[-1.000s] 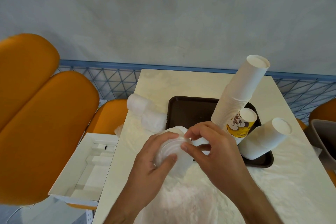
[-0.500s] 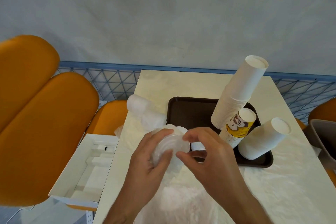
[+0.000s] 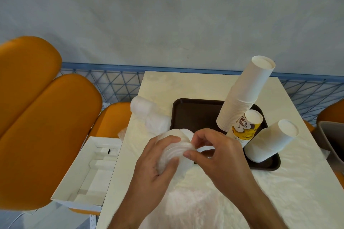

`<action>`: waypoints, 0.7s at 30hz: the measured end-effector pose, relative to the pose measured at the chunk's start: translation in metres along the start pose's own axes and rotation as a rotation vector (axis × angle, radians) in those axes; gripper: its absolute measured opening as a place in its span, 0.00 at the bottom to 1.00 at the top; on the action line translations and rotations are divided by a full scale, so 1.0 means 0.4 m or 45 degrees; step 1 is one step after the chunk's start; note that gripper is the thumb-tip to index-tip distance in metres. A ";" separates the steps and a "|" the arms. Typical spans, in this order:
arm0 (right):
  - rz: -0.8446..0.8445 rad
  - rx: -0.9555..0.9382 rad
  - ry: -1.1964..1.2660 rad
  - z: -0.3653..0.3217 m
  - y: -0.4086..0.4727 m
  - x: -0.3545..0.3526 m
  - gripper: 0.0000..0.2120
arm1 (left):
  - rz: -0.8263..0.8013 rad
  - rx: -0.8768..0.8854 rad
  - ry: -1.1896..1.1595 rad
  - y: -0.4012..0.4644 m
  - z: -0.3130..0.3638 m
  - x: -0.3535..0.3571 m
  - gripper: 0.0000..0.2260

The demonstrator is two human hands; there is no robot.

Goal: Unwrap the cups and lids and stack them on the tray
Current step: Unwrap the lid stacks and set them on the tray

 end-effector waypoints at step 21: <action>-0.282 0.032 0.009 -0.005 0.016 -0.016 0.11 | -0.140 -0.158 -0.181 0.011 0.018 0.001 0.15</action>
Point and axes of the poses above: each hand's wrist, its own y-axis towards the middle knuckle, its own x-axis out of the palm, z = x × y, the point moved 9 cm from there along y, towards the middle knuckle, and after that the axes turned 6 degrees about x, right-handed, at the moved point
